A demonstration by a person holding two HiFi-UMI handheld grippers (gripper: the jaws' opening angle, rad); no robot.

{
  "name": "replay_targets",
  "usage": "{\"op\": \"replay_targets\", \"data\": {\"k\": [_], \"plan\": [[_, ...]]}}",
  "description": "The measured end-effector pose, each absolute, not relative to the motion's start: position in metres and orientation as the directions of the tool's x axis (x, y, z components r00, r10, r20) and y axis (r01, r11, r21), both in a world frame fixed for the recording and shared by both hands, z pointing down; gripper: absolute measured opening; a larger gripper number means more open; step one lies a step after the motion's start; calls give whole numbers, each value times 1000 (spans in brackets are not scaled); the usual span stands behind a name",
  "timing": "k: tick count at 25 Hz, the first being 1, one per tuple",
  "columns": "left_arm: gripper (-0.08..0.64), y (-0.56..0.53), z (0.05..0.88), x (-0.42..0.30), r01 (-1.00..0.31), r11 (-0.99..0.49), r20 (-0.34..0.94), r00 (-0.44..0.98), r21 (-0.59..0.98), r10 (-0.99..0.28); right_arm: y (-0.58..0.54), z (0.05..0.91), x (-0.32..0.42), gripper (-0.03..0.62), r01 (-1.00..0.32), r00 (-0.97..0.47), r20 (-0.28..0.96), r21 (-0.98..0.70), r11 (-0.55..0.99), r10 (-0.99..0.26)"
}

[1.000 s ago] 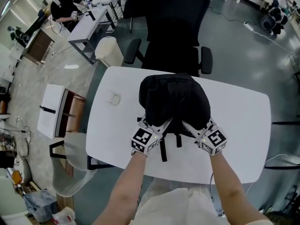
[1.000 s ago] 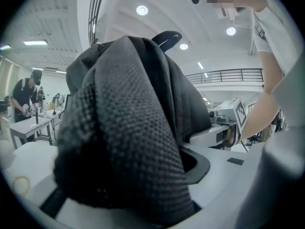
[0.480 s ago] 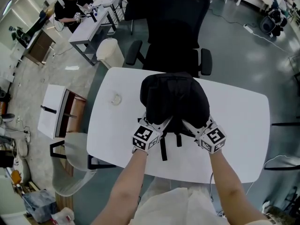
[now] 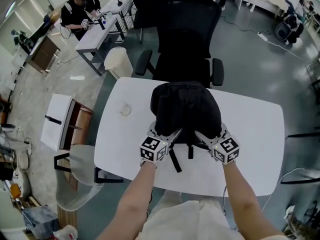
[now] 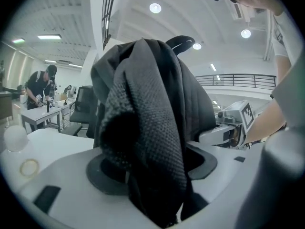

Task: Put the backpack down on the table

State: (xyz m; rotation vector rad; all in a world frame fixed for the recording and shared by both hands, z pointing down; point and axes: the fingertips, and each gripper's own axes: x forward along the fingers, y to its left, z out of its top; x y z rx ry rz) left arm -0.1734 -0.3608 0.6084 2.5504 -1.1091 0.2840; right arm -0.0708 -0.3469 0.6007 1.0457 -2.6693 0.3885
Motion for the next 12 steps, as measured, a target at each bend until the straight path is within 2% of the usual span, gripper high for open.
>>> {"op": "replay_targets", "data": {"k": [12], "plan": [[316,-341,589,-208,-769,-594,292,640,238,-711,-331,585,-46,316,-754,-649,323,-146,641,-689]]}}
